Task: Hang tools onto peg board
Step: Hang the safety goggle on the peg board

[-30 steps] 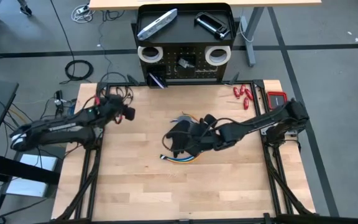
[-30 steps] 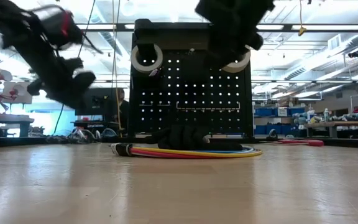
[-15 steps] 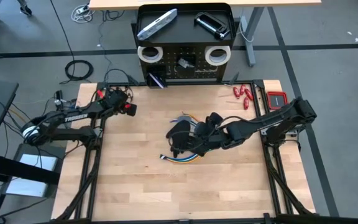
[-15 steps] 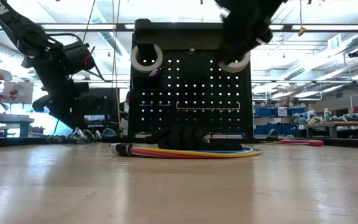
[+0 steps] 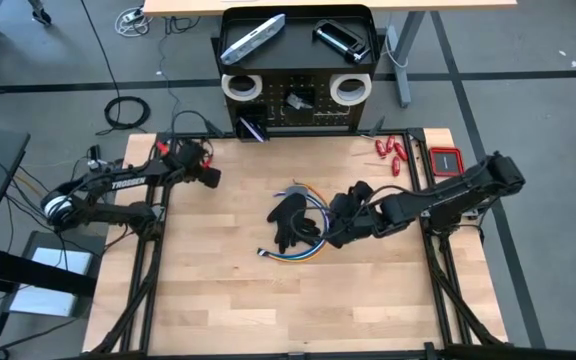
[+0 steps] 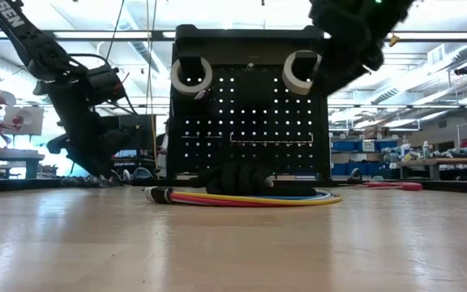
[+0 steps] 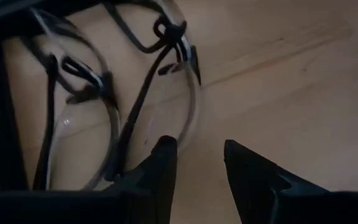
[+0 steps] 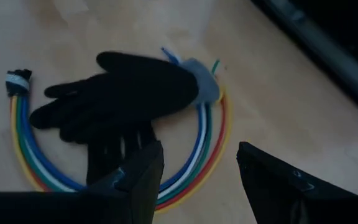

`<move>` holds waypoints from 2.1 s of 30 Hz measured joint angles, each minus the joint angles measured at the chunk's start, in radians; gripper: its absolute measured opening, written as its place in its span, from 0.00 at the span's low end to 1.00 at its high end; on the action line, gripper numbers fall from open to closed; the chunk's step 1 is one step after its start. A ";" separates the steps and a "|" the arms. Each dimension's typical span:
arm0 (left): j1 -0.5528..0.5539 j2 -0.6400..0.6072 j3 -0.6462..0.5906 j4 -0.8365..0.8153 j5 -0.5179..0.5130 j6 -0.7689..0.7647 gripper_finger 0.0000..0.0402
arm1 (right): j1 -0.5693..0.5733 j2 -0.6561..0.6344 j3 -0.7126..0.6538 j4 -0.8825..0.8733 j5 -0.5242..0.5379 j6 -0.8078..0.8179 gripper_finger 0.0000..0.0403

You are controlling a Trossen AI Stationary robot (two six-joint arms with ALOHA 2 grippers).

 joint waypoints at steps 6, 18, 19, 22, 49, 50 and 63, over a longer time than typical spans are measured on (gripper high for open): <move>0.024 0.005 0.045 -0.053 0.003 -0.020 0.36 | 0.020 -0.029 -0.092 0.048 -0.021 0.044 0.53; 0.024 0.003 0.085 -0.093 0.017 0.051 0.36 | 0.042 -0.029 -0.104 0.053 -0.041 0.060 0.53; 0.020 0.003 0.103 -0.103 0.026 0.062 0.36 | 0.044 -0.029 -0.104 0.053 -0.048 0.062 0.53; 0.017 0.003 0.148 -0.136 -0.002 0.108 0.36 | 0.048 -0.029 -0.104 0.053 -0.055 0.079 0.53; -0.143 0.207 0.157 -0.182 0.149 0.039 0.05 | 0.073 -0.123 -0.104 -0.139 0.056 0.134 0.53; -0.195 0.204 0.156 -0.183 0.137 0.004 0.04 | 0.080 -0.140 -0.104 -0.158 0.070 0.145 0.53; -0.998 0.203 0.154 0.127 -0.413 -0.363 0.04 | 0.202 -0.182 -0.205 0.011 0.174 0.138 0.53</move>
